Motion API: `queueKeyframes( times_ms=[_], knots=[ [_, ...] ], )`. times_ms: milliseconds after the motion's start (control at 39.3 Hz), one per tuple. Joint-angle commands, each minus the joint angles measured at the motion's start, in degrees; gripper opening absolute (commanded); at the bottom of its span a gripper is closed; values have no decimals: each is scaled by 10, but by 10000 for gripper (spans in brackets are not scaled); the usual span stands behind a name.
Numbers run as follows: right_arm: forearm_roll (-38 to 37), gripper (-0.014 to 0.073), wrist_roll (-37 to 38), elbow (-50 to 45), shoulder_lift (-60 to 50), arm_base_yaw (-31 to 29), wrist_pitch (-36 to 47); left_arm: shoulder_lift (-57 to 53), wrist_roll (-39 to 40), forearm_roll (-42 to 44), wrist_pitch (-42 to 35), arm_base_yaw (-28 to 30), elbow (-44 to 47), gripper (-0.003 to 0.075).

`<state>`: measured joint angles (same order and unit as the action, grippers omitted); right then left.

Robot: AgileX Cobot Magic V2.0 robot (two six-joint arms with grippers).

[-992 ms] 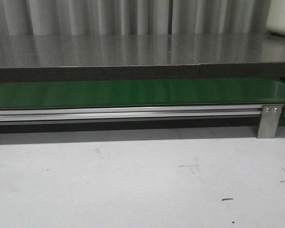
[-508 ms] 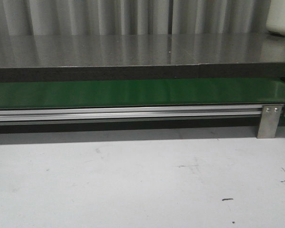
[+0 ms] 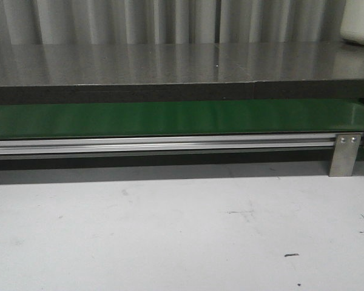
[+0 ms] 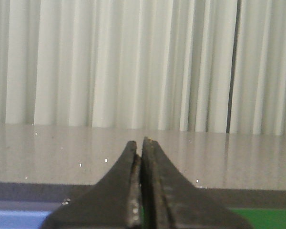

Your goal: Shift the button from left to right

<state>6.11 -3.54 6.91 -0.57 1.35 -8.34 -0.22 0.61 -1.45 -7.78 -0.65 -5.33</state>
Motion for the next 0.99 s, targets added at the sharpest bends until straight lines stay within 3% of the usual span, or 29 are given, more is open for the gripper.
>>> queueKeyframes(
  times_ms=[0, 127, 229, 559, 636, 686, 890, 915, 966],
  knots=[
    [2, -68, 0, 88, 21, -2, 5, 33, -1, 15, 19, -3, -83, -21],
    [5, -67, 0, 166, 115, -2, -67, 137, -1, 21, 165, -3, -183, -21],
    [59, -67, 0, 201, 181, -2, -92, 206, -1, 21, 230, -3, -227, -21],
    [68, -41, -20, 205, 213, -2, -42, 241, -1, 21, 231, -3, -236, -6],
    [61, 35, -35, 205, 213, -2, -39, 241, -1, 21, 231, -3, -236, 79],
    [59, 132, -44, 205, 213, -2, -39, 241, -1, 21, 230, -3, -236, 169],
    [58, 631, -46, 205, 213, -2, -37, 241, -1, 21, 229, -3, -236, 686],
    [58, 673, -46, 205, 213, -2, -36, 241, -1, 21, 229, -3, -236, 708],
    [58, 652, -47, 205, 213, -2, -36, 241, -1, 21, 228, -3, -236, 685]
  ],
)
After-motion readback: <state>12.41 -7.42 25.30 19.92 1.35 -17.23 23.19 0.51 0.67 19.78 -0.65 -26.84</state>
